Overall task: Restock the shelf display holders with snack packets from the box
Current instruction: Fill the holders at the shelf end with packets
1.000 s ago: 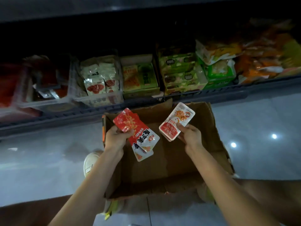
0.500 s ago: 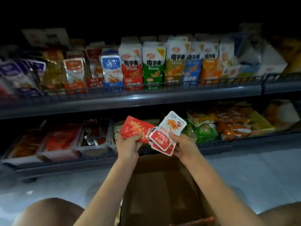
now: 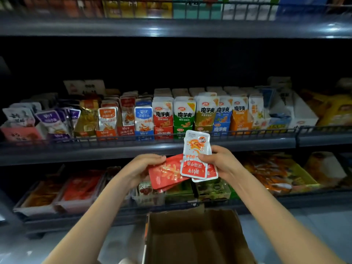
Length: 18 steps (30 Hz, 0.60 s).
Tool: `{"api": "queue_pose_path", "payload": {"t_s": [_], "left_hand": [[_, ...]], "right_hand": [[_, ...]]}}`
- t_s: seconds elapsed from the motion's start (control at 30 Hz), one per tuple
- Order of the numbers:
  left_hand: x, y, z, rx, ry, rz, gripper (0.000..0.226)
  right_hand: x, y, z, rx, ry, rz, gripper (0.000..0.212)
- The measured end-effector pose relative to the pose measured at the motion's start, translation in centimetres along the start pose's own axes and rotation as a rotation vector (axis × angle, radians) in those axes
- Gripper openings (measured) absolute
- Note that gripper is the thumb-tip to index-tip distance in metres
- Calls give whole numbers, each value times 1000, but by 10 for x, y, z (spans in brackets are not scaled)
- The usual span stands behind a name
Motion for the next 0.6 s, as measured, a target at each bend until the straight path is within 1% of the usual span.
{"api": "queue_pose_path", "payload": {"t_s": [0.07, 0.13, 0.2, 0.23, 0.3, 0.33, 0.4, 0.5, 0.6], "left_hand": [[-12, -1, -5, 77, -175, -44, 21], [-18, -1, -15, 175, -246, -50, 27], [-23, 2, -26, 274, -229, -48, 33], [-25, 4, -30, 306, -195, -50, 30], [-28, 4, -33, 312, -122, -60, 15], [-29, 2, -32, 284, -103, -73, 11], [-31, -4, -26, 176, -109, -120, 9], [-37, -11, -12, 20, -66, -181, 2], [-44, -20, 1, -118, 37, -223, 7]], "right_hand": [[9, 3, -7, 53, 40, 9, 22], [16, 5, -14, 88, 56, 27, 17], [22, 5, -17, 90, 43, 40, 15], [24, 4, -17, 79, 25, 42, 15], [27, -2, -15, 39, -31, 30, 21], [29, -5, -13, 16, -65, 21, 24], [31, -12, -8, -26, -137, 7, 26], [36, -20, 7, -97, -246, 9, 20], [38, -28, 23, -159, -302, 3, 19]]}}
Point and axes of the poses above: each hand's wrist, its own y-axis away from the middle knuckle, its own z-axis out of the back of the hand, x = y × z, the point moved 9 cm from there along -y, towards the middle knuckle, and after that the axes turned 15 degrees about -x, right-handed, at the moved point
